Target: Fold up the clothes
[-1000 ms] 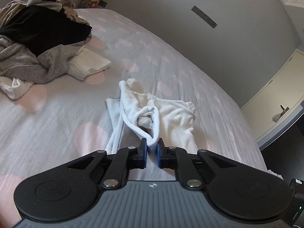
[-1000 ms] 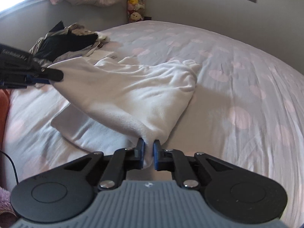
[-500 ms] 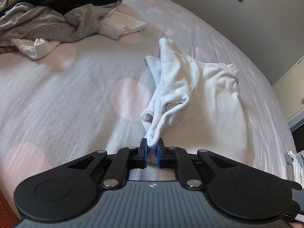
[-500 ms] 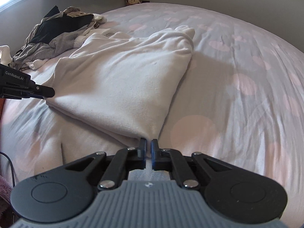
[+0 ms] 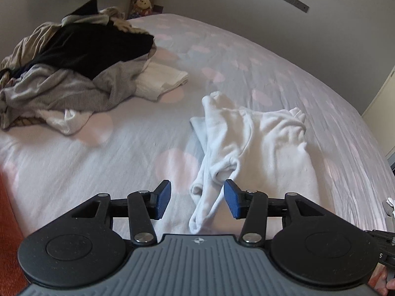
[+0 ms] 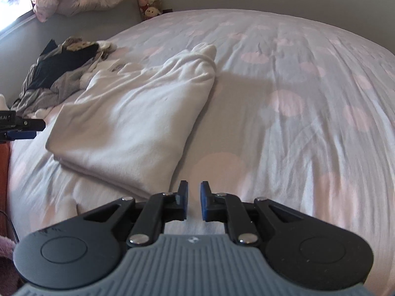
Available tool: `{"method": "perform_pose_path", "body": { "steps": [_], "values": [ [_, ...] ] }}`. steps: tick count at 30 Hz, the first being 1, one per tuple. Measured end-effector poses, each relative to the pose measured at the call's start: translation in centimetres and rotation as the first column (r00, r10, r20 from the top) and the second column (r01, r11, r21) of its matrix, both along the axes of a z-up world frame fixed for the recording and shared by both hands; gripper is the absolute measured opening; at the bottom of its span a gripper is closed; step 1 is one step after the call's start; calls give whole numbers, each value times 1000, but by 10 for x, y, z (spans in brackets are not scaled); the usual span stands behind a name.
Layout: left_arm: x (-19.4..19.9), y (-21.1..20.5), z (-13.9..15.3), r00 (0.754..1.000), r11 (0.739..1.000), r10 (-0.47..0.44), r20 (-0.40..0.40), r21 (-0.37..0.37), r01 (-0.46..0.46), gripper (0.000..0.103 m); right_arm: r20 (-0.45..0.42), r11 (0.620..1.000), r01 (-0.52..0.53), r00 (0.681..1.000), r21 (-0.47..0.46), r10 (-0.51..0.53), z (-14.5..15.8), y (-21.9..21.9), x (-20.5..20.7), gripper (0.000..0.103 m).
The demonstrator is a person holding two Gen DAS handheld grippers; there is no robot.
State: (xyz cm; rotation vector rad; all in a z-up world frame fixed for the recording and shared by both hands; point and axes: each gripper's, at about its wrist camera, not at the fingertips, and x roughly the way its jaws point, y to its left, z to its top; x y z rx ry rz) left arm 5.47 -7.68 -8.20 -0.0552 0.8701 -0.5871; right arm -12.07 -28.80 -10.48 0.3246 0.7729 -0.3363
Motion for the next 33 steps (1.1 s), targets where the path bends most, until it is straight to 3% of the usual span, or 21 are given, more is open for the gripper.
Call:
{"method": "perform_pose_path", "body": {
  "steps": [13,17,19,22,28,33],
  "values": [
    [65,-80,1,989,982,-144,21,124,140,45,135,985,47,988,164,-70,35,-102,73,17],
    [82,-97,-3,986,971,-165,18,176,159,45,148,985,39,987,165,-64,36,-133,104,17],
    [90,-103,-4,985,966,-174,8,193,170,45,145,987,31,988,157,-54,32,-144,120,20],
    [99,-111,-10,983,957,-185,-12,224,183,45,146,983,5,989,181,-32,20,-158,143,32],
    [106,-121,-27,978,938,-202,-51,276,208,45,154,970,-55,988,236,19,-10,-171,182,32],
    [107,-124,-39,980,949,-180,-79,246,194,45,167,949,-91,985,302,42,-33,-175,200,33]
  ]
}}
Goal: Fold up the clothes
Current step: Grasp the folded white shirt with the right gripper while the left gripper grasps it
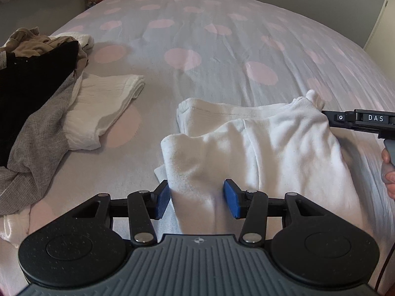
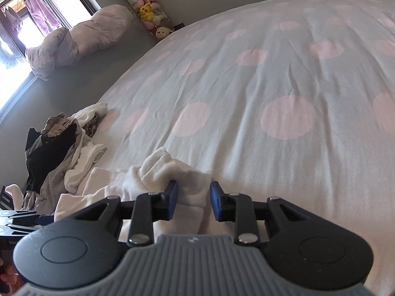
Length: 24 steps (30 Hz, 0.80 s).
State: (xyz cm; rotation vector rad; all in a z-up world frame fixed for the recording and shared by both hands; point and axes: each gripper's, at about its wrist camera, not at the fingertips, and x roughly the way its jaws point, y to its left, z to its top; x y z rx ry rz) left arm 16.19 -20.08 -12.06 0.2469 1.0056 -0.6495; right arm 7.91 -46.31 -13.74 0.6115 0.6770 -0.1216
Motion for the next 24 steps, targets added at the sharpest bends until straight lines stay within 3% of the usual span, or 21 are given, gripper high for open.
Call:
{"method": "perform_pose_path", "body": {
  "steps": [8,11,15,24],
  "values": [
    [0,-3,-8,1000,1000,23,-7,-10,-23,51,12,999,-7,1000,40,7,-16,-4,11,32],
    [0,-2,-9,999,999,32,-12,-14,-32,52,11,997,5,1000,82,-6,-17,-11,13,14],
    [1,0,-9,999,999,36,-25,-19,-36,51,42,999,33,999,43,-35,-1,-15,6,8],
    [8,8,-8,998,997,36,-45,-67,-39,51,-34,994,96,995,53,-94,-5,-28,20,7]
  ]
}}
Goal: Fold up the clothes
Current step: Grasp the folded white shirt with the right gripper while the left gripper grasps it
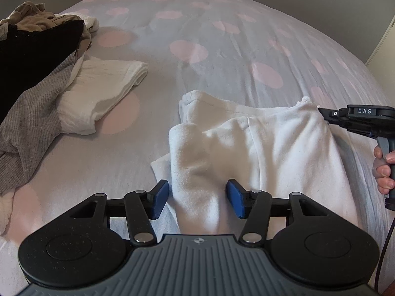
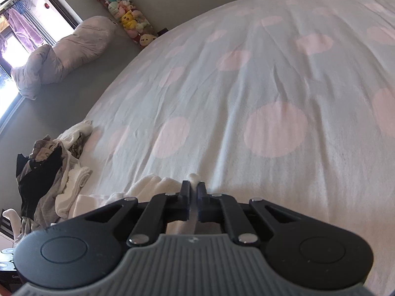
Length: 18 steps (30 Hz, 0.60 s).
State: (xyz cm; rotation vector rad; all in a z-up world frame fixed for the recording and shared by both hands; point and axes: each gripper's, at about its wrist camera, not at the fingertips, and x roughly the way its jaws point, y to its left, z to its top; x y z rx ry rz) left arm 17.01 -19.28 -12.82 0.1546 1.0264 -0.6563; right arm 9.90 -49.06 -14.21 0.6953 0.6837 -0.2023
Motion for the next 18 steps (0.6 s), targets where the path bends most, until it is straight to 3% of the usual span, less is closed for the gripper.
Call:
{"method": "perform_pose_path", "body": {
  "steps": [4,6,8,14,18],
  "values": [
    [-2,13,16,998,999,-10,69,-45,13,51,0,1000,27,1000,-11,-27,10,1,-16,16],
    [-3,21,22,997,998,-2,80,-69,7,54,5,998,40,999,-39,-40,18,4,-28,31],
    [-4,30,24,997,997,20,72,-80,-14,58,7,998,37,999,-46,-37,23,9,-41,33],
    [-3,64,2,993,977,96,-67,-185,-107,59,5,1000,23,1000,-9,-23,22,45,-88,36],
    [2,80,-18,973,944,147,-177,-268,-191,60,-26,999,41,999,34,-40,13,74,-116,38]
  ]
}}
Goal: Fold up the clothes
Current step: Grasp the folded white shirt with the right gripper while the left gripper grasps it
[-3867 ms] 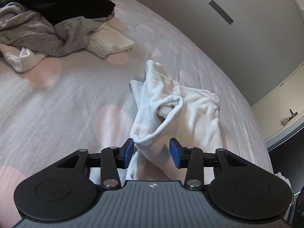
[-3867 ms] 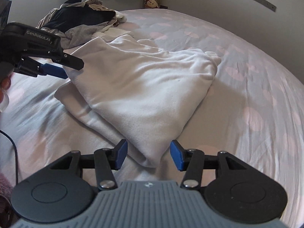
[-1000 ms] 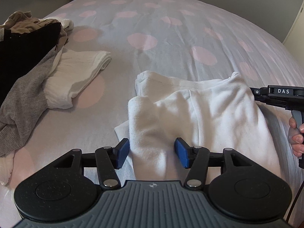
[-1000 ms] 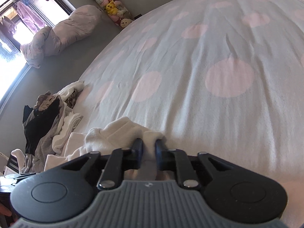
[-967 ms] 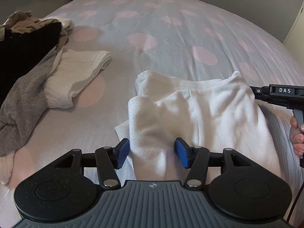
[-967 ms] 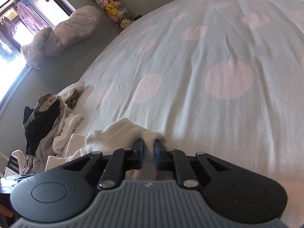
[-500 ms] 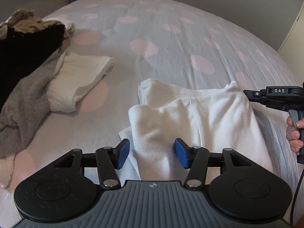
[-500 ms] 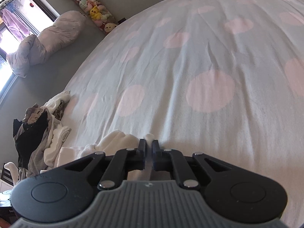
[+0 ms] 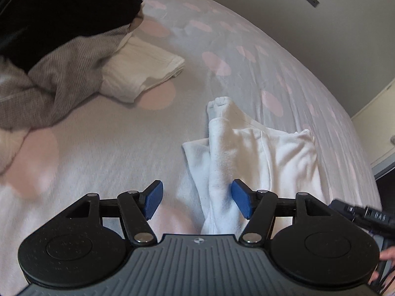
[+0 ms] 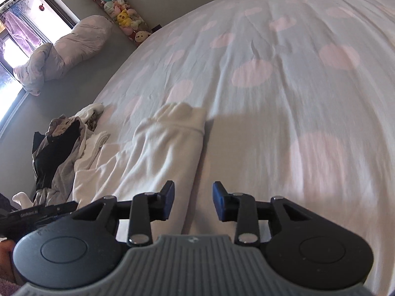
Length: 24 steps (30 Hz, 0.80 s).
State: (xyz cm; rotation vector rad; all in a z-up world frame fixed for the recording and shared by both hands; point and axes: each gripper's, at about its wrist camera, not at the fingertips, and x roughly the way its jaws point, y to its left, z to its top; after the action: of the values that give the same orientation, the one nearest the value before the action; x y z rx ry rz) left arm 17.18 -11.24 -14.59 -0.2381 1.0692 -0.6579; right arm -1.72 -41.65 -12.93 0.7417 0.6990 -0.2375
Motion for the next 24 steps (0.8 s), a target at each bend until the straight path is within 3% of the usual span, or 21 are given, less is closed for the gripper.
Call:
{"method": "perform_pose_path", "body": {
  "steps": [7,11,16,18,21,24],
  "values": [
    [10,-5,-17,999,996,-17,-33,-83,14,60,-33,992,80,997,98,-77,-14,26,-19,38],
    [21,-12,-19,999,992,-43,-33,-120,39,58,-32,990,93,995,107,-90,-12,26,-15,38],
    [37,-11,-25,995,969,-66,-76,-244,46,57,-8,986,100,995,136,-100,-11,16,-11,38],
    [41,-10,-28,992,960,-84,-95,-276,55,58,7,980,107,994,169,-110,-12,7,-9,45],
    [44,-12,-34,990,961,-97,-106,-267,66,58,28,969,106,993,224,-115,-15,-4,-4,52],
    [49,-17,-36,989,969,-91,-115,-238,62,47,28,965,97,994,242,-107,-22,-10,7,53]
  ]
}}
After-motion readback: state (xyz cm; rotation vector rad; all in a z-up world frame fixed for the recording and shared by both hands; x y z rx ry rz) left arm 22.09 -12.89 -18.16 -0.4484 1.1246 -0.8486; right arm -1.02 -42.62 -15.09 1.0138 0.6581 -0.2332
